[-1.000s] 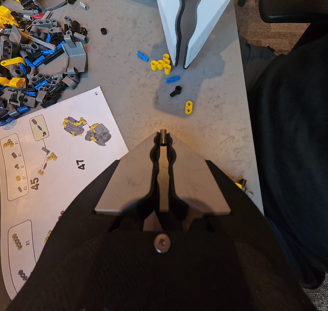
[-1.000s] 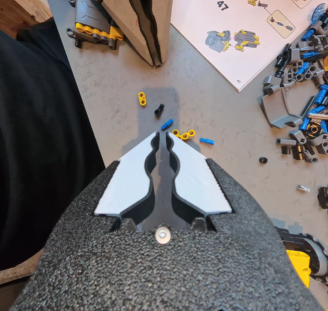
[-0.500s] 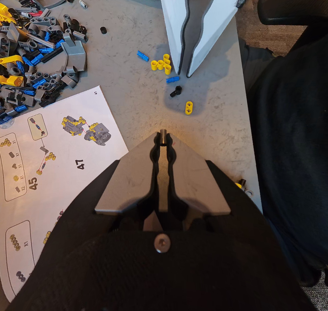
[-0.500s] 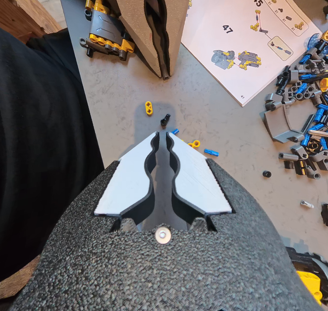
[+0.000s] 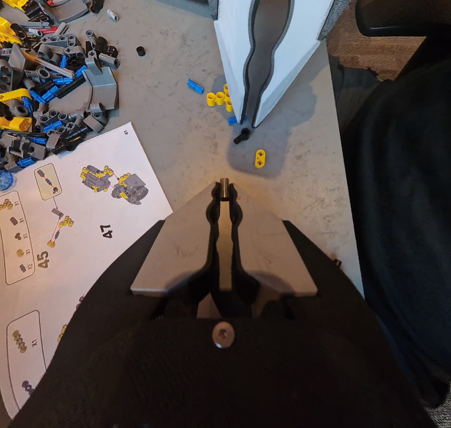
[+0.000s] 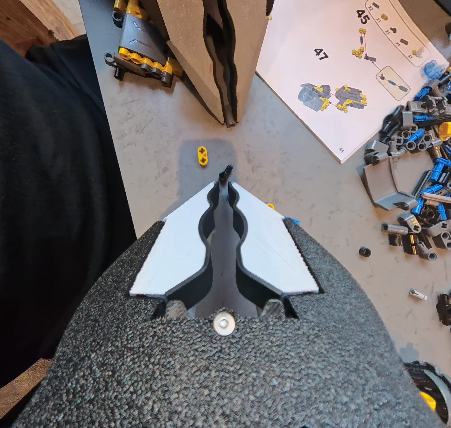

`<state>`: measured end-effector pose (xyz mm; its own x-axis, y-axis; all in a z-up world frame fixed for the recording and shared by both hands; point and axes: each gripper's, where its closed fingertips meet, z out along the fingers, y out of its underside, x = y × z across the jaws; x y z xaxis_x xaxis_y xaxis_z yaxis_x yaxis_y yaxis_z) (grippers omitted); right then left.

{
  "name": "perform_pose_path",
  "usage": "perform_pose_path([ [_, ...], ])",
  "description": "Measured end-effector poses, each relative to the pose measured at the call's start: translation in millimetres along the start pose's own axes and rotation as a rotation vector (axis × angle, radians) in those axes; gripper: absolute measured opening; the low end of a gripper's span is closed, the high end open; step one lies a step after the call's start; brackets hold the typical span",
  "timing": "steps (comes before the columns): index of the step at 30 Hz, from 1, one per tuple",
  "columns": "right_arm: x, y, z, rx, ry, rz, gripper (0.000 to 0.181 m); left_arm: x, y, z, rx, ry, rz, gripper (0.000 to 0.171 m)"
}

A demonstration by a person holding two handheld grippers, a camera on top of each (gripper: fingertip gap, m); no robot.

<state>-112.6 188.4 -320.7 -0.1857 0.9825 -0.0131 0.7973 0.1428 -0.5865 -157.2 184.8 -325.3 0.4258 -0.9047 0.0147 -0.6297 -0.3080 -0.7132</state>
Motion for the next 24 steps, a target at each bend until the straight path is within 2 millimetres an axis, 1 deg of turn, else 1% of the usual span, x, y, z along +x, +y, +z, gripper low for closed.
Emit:
perform_pose_path([
  [3,1,2,-2,-0.015,0.018,-0.005,0.006,0,0,0,0.0,-0.012,0.012,0.003],
  [7,4,6,-8,-0.019,0.043,0.037,0.005,0,0,-1,0.0,-0.041,0.044,0.003],
  [12,6,13,-3,-0.046,0.052,0.081,0.006,0,0,-1,-0.001,-0.049,0.049,0.003],
  [24,6,9,1,-0.017,0.01,0.107,0.002,2,0,-1,-0.001,-0.054,0.06,0.004],
])
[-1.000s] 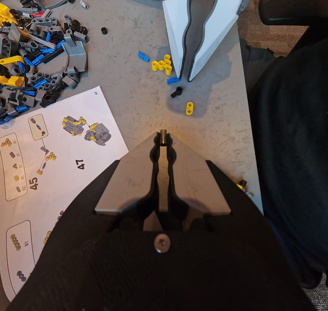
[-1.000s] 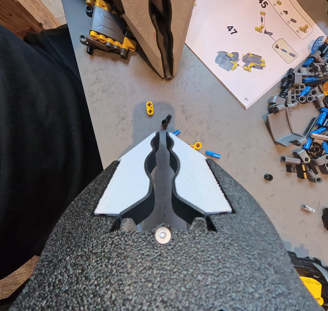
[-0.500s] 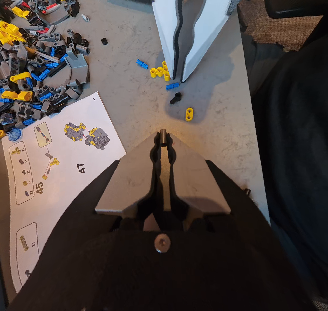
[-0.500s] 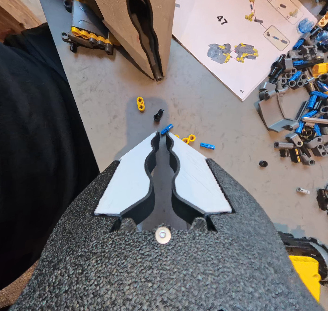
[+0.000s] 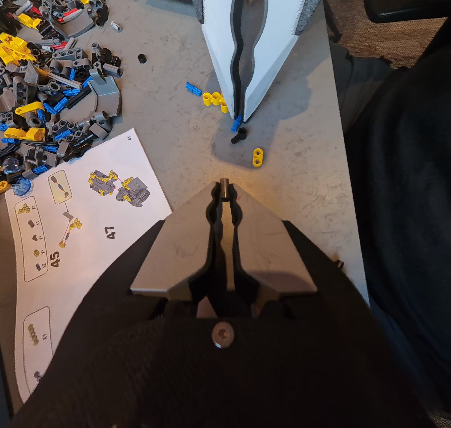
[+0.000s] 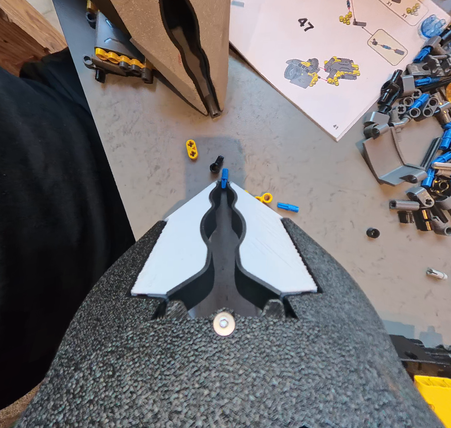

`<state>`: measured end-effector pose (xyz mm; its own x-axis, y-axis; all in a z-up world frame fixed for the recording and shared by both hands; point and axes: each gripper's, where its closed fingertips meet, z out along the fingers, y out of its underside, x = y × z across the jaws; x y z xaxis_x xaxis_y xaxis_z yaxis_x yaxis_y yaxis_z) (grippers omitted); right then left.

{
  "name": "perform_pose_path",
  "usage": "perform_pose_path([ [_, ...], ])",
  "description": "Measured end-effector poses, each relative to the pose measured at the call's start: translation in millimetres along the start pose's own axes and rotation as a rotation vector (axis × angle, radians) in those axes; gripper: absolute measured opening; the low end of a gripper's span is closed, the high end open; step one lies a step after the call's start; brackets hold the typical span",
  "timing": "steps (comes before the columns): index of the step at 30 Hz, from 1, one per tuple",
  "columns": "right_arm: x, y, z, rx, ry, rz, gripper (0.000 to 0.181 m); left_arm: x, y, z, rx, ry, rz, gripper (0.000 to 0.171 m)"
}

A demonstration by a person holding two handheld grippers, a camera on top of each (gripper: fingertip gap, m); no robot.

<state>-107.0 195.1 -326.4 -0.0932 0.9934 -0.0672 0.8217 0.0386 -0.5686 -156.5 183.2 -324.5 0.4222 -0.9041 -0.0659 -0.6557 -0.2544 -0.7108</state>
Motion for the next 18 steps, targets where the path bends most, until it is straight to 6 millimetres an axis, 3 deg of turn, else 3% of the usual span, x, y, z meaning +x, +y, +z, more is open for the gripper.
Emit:
perform_pose_path([
  [10,15,-22,5,0.03,0.014,0.002,0.002,0,0,0,0.001,0.008,-0.01,0.004],
  [18,6,-27,14,0.033,-0.053,-0.037,0.002,0,0,0,0.001,0.002,-0.004,0.004],
])
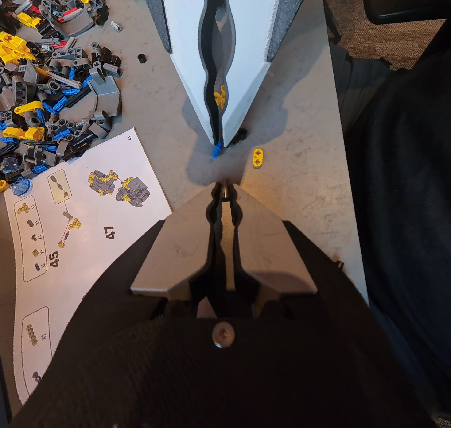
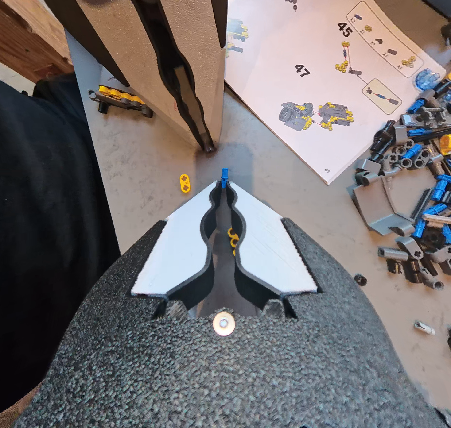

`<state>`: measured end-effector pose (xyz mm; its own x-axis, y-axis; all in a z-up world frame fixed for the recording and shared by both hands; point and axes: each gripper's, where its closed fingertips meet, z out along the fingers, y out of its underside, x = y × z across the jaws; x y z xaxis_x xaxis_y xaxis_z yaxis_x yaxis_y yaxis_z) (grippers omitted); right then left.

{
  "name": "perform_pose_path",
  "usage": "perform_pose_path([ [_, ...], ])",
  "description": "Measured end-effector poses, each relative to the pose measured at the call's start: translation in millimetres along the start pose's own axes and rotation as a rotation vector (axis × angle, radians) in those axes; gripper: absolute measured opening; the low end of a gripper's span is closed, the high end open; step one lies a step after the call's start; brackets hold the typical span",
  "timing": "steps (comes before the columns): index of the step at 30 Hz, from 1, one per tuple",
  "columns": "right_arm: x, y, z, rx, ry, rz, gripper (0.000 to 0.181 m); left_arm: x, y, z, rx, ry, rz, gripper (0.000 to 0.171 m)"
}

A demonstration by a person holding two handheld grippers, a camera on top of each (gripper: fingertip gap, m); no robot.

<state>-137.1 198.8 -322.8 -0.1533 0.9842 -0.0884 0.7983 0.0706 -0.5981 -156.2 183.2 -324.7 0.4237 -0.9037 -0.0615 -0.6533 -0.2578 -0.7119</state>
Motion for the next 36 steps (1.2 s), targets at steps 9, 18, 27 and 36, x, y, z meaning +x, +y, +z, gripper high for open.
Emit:
perform_pose_path([
  [9,-3,-3,7,-0.023,-0.019,-0.037,0.002,0,0,0,0.0,0.002,-0.006,0.003],
  [18,-5,2,5,-0.051,-0.023,0.004,0.004,-2,0,0,0.0,-0.007,-0.012,0.004],
  [27,-17,-9,10,-0.029,-0.072,-0.045,0.005,-2,0,0,0.0,-0.008,-0.014,0.003],
  [36,3,-4,-1,-0.045,-0.01,-0.087,0.007,-2,0,0,-0.001,-0.016,-0.006,0.004],
])
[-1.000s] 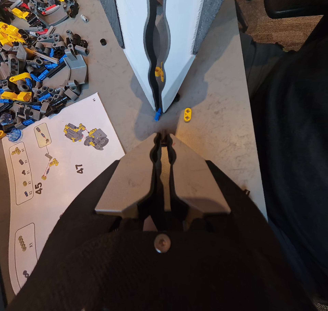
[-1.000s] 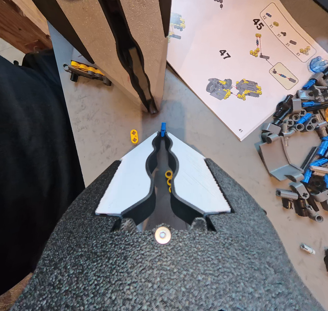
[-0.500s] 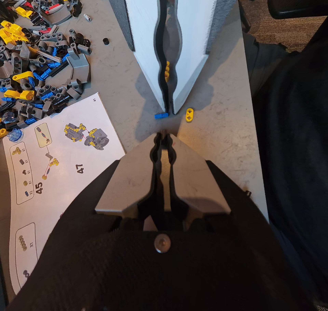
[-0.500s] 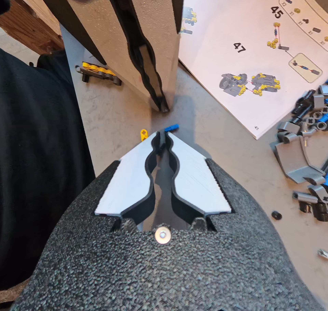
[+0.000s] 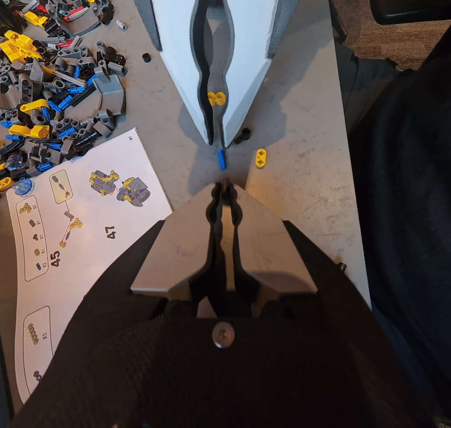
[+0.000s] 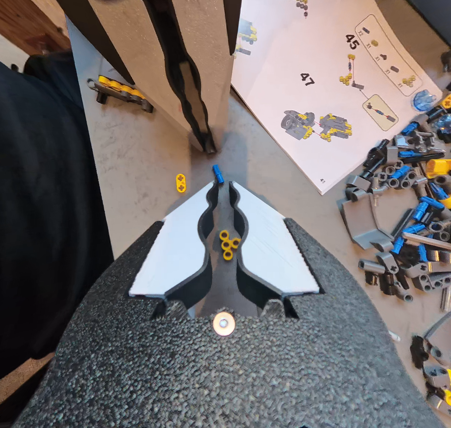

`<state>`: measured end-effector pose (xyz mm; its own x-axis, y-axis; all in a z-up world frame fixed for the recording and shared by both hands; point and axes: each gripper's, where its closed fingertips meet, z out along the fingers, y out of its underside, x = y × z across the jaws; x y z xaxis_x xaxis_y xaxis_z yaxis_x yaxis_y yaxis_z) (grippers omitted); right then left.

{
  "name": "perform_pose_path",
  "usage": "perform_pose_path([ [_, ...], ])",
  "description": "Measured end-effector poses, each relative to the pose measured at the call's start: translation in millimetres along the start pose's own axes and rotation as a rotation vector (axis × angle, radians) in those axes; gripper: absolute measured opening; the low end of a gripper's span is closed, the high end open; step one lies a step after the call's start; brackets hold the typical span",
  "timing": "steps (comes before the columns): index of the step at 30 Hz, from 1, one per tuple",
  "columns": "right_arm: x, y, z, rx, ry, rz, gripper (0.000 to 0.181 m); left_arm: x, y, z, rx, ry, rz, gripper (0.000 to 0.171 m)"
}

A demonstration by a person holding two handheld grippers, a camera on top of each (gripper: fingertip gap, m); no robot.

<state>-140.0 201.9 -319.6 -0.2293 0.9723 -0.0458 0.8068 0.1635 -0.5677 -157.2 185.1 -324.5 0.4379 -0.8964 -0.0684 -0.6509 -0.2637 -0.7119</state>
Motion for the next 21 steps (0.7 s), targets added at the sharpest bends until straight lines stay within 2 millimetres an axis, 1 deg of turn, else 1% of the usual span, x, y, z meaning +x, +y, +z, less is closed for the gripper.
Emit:
perform_pose_path([
  [2,0,2,5,-0.016,-0.007,-0.025,0.008,0,0,0,0.0,0.001,-0.001,0.003],
  [6,-4,0,8,-0.013,-0.039,-0.063,0.007,0,0,0,0.0,0.003,-0.003,0.003],
  [9,-6,0,9,-0.014,-0.064,-0.06,0.003,0,0,0,0.0,0.004,-0.006,0.003],
  [17,-11,-3,9,-0.008,-0.05,-0.076,0.003,0,0,0,0.0,-0.001,0.0,0.004],
  [21,-11,-8,9,0.007,-0.04,-0.093,0.003,0,0,0,0.0,0.003,-0.001,0.003],
])
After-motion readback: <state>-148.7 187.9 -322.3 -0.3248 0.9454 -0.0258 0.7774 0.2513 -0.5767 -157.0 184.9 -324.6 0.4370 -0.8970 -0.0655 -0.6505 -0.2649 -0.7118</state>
